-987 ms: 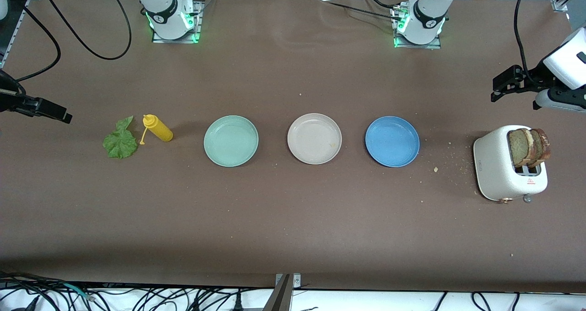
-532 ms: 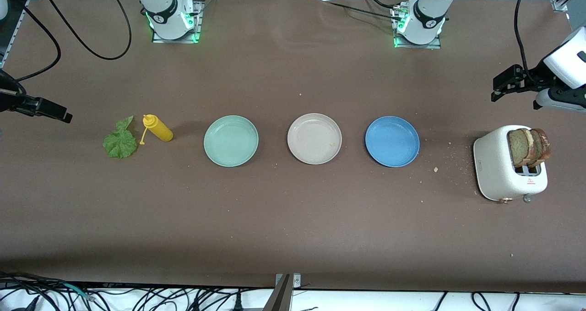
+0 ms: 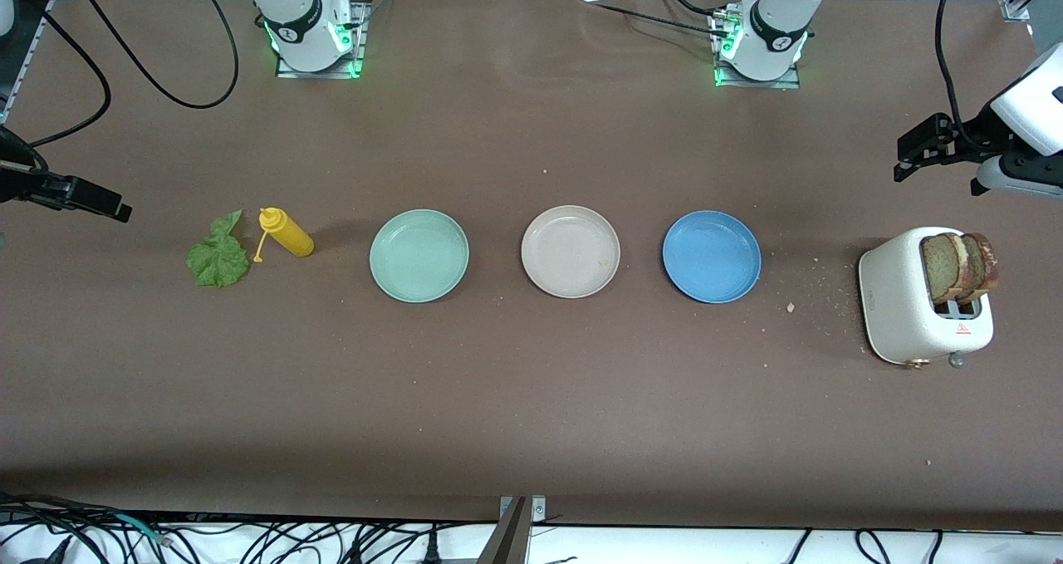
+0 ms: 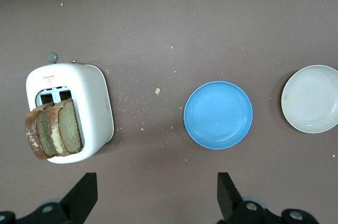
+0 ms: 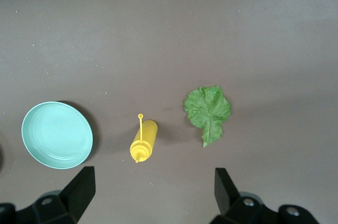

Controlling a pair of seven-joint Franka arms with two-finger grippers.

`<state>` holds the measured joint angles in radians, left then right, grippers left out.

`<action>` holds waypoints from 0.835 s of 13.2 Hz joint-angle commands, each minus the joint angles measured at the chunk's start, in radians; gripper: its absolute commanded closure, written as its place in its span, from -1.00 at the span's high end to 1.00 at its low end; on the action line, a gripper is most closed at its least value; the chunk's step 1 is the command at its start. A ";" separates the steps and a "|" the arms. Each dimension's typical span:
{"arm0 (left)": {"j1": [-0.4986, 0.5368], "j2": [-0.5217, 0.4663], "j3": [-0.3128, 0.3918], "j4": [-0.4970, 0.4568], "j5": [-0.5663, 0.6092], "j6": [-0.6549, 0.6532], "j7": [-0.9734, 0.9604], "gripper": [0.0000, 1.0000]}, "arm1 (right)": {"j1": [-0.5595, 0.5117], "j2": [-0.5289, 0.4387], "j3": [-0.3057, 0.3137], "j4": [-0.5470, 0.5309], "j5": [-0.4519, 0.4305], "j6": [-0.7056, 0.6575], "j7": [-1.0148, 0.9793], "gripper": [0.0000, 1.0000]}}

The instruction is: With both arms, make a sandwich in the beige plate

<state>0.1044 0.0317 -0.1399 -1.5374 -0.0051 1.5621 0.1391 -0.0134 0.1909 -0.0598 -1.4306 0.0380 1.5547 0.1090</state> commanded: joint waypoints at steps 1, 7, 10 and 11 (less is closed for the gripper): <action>0.001 -0.004 -0.007 0.019 0.025 -0.027 0.016 1.00 | -0.004 -0.014 -0.005 -0.010 0.013 -0.010 -0.006 1.00; -0.006 0.005 -0.004 0.020 0.022 -0.022 0.014 1.00 | -0.004 -0.013 -0.006 -0.010 0.016 -0.008 -0.005 1.00; -0.005 0.005 -0.004 0.020 0.024 -0.020 0.014 1.00 | -0.004 -0.013 -0.006 -0.010 0.016 -0.008 -0.006 1.00; -0.003 0.005 -0.004 0.022 0.025 -0.020 0.014 1.00 | -0.004 -0.013 -0.006 -0.010 0.016 -0.008 -0.006 1.00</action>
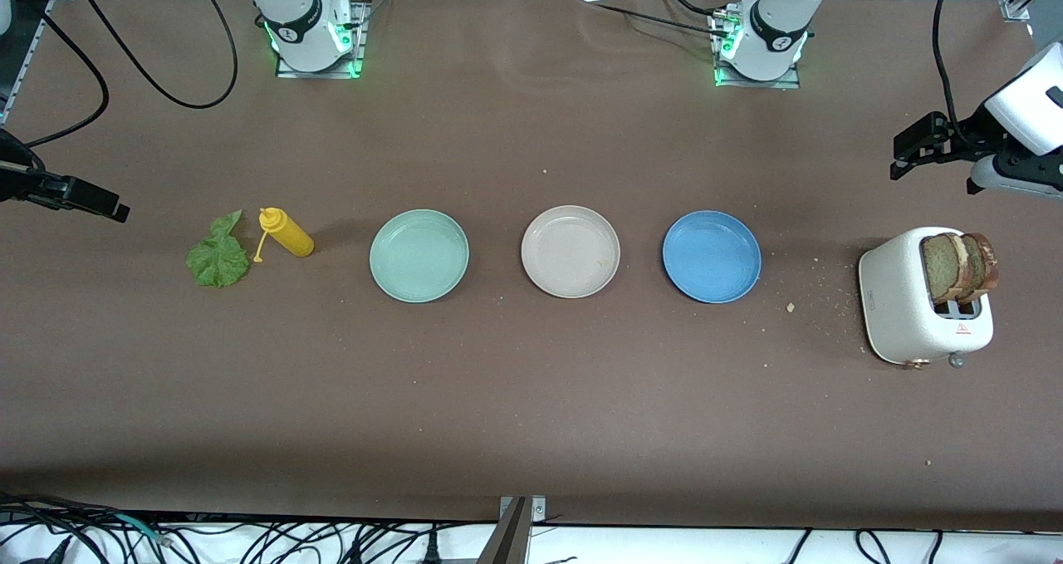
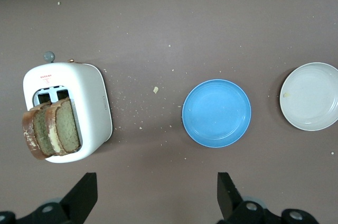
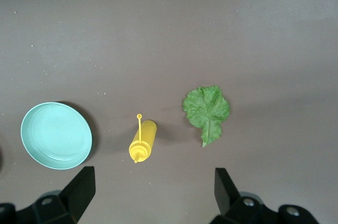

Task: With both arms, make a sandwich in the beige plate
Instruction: 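Reach the left gripper down into the toaster and grasp a bread slice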

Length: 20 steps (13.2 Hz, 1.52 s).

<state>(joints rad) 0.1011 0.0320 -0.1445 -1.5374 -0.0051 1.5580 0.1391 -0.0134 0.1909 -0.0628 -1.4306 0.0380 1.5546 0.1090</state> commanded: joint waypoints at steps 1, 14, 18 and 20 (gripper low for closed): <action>0.000 0.005 -0.001 0.022 0.024 -0.016 0.014 1.00 | -0.004 -0.013 -0.003 -0.010 0.016 -0.008 -0.006 1.00; 0.037 0.100 0.028 0.013 0.123 0.013 0.031 1.00 | -0.004 -0.013 -0.003 -0.010 0.016 -0.004 -0.006 1.00; 0.110 0.153 0.028 -0.018 0.114 0.124 0.153 1.00 | -0.004 -0.011 -0.002 -0.010 0.013 0.002 -0.006 1.00; 0.141 0.166 0.028 -0.087 0.111 0.222 0.200 1.00 | -0.002 -0.011 -0.002 -0.010 0.014 0.002 -0.006 1.00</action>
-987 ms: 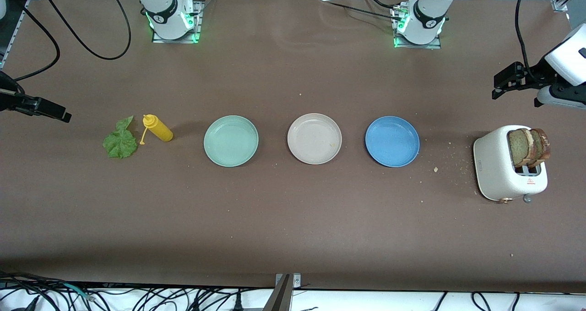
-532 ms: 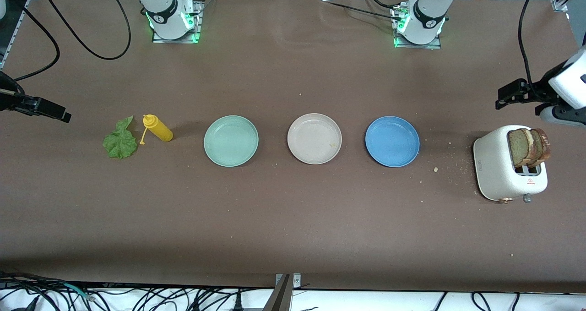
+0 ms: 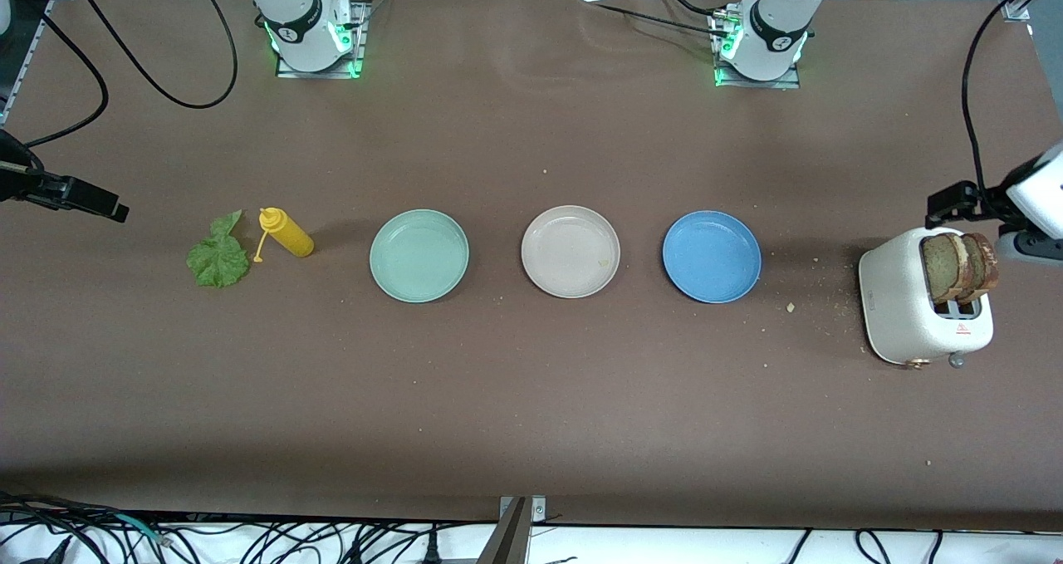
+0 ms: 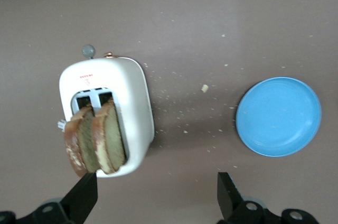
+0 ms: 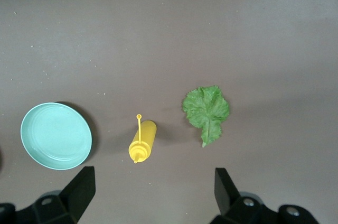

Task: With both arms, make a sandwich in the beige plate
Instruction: 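Reach the left gripper down into the toaster and grasp a bread slice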

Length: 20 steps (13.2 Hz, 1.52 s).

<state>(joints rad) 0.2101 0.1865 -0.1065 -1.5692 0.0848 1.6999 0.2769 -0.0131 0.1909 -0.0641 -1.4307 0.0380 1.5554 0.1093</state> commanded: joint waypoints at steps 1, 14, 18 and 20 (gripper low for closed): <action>0.046 0.005 -0.010 -0.107 0.023 0.140 0.062 1.00 | -0.004 -0.011 -0.002 -0.010 0.014 0.000 -0.008 1.00; 0.147 -0.002 -0.012 -0.362 0.023 0.421 0.134 1.00 | -0.004 -0.011 -0.003 -0.010 0.014 -0.008 -0.010 1.00; 0.172 0.008 -0.010 -0.367 0.027 0.428 0.130 -1.00 | -0.004 -0.011 -0.003 -0.010 0.016 -0.008 -0.008 1.00; 0.173 0.007 -0.010 -0.359 0.030 0.426 0.122 -1.00 | -0.004 -0.011 -0.003 -0.010 0.016 -0.008 -0.010 1.00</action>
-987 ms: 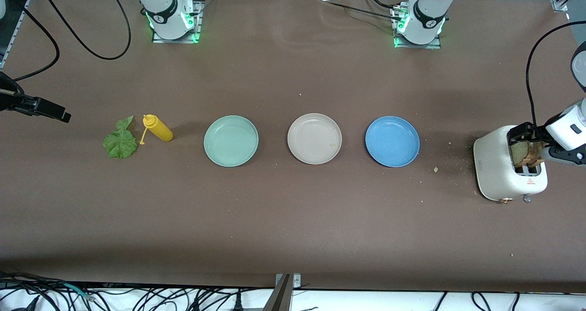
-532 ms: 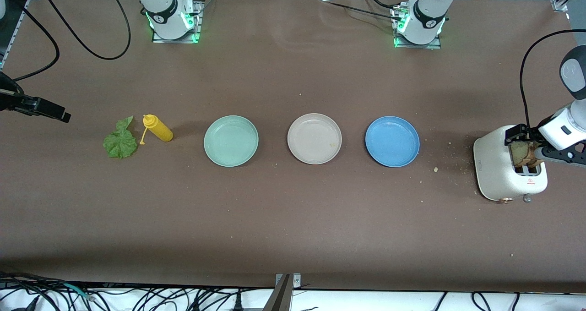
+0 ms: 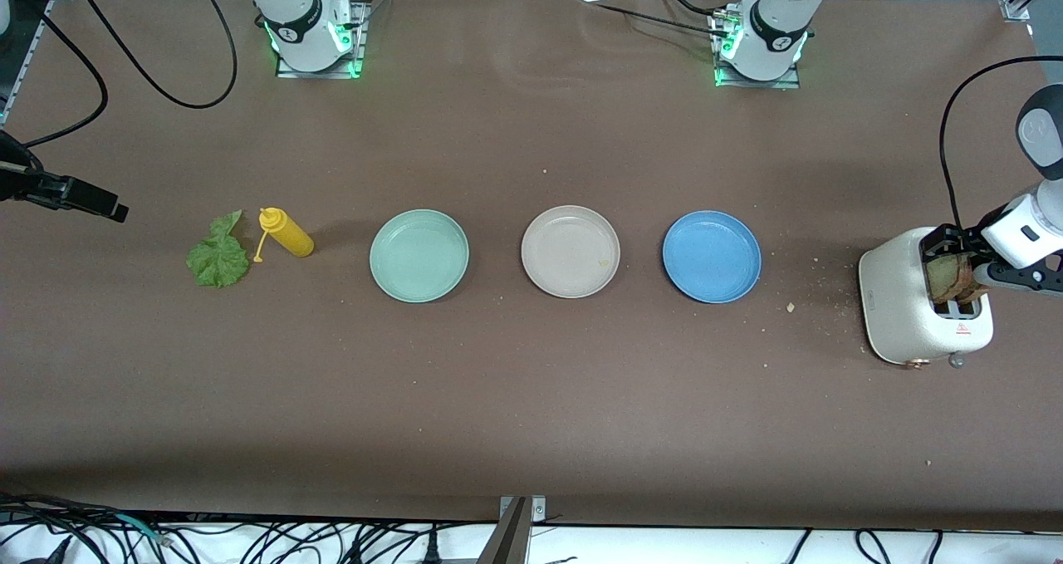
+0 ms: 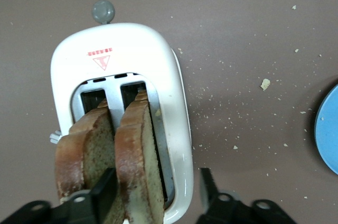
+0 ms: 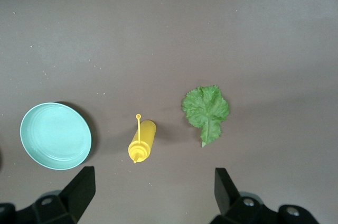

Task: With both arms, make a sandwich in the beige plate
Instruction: 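Reach the left gripper down into the toaster and grasp a bread slice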

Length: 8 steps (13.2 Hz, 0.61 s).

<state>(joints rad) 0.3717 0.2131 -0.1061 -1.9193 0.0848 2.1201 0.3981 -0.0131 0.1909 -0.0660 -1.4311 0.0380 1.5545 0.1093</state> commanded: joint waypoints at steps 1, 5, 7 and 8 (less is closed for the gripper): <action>0.012 -0.020 -0.009 0.000 0.032 -0.003 -0.001 -1.00 | -0.004 -0.011 -0.002 -0.009 0.016 -0.007 -0.010 1.00; 0.010 -0.031 -0.010 0.077 0.036 -0.081 0.001 -1.00 | -0.004 -0.011 -0.002 -0.009 0.013 -0.008 -0.010 1.00; 0.007 -0.032 -0.020 0.127 0.038 -0.144 -0.001 -1.00 | -0.004 -0.013 -0.003 -0.009 0.013 -0.008 -0.010 1.00; 0.001 -0.032 -0.023 0.169 0.041 -0.187 -0.001 -1.00 | -0.004 -0.011 -0.002 -0.009 0.013 -0.008 -0.010 1.00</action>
<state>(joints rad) 0.3747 0.1904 -0.1140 -1.8185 0.0852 2.0125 0.3980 -0.0131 0.1909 -0.0662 -1.4311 0.0380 1.5544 0.1093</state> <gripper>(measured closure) 0.899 0.000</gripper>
